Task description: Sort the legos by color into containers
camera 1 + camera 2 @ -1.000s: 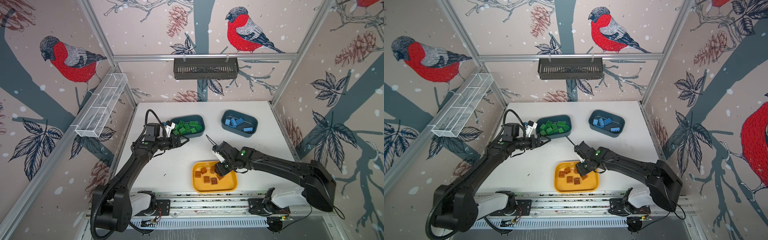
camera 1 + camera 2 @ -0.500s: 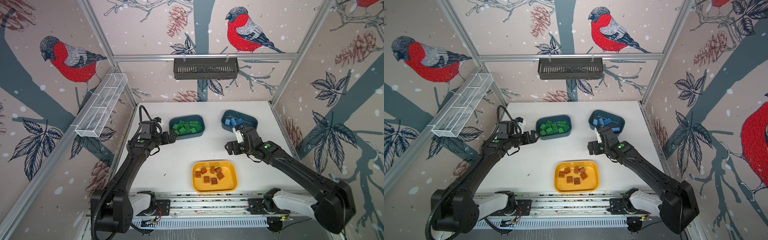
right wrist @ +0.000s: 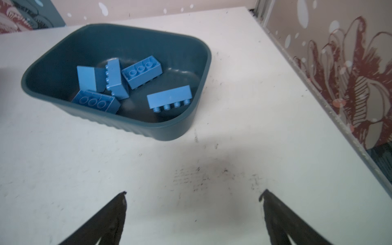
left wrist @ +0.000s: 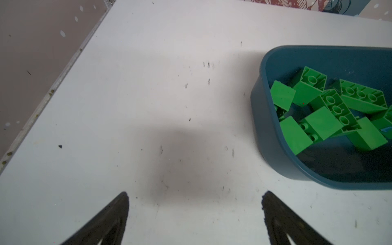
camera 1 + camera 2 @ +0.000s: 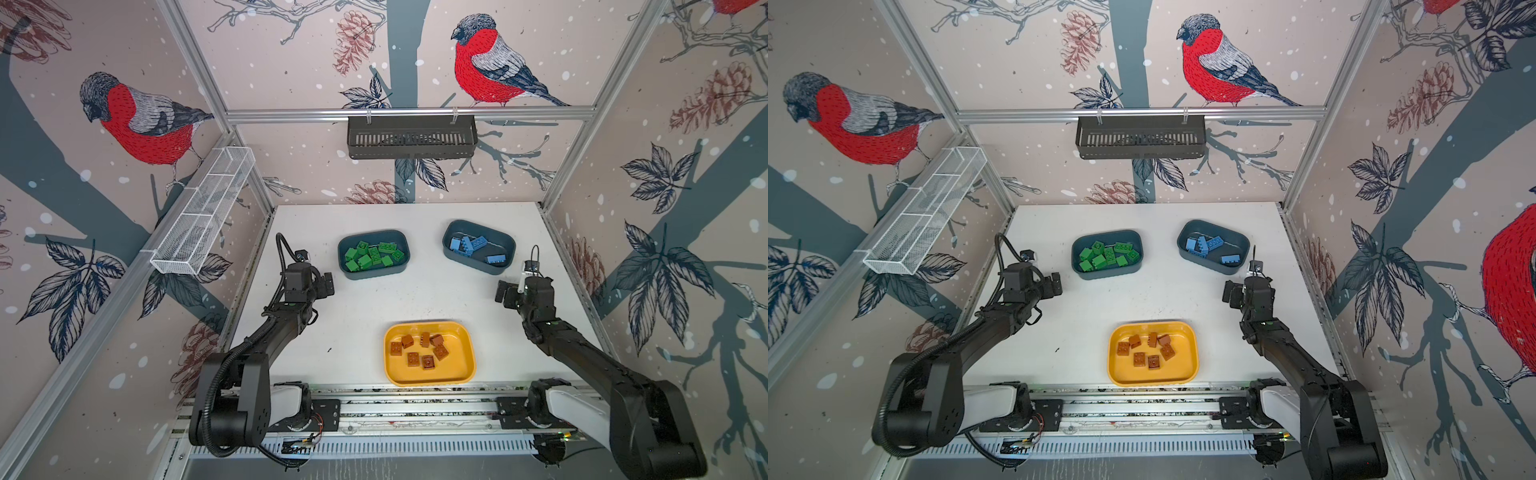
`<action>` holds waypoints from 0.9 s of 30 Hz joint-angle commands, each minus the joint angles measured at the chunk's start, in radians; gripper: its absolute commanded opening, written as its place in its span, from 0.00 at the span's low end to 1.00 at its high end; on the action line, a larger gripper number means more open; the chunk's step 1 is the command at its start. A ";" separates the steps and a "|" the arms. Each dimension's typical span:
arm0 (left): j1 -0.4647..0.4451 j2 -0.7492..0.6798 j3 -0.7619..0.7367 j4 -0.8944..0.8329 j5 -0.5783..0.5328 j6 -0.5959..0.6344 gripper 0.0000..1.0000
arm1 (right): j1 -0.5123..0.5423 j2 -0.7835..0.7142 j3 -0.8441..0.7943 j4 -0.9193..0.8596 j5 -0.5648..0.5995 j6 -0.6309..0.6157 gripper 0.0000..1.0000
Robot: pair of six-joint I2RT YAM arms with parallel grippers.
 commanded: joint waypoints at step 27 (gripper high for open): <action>0.005 0.274 -0.288 1.081 0.055 0.150 0.97 | -0.098 0.408 -0.081 0.852 -0.156 -0.133 0.99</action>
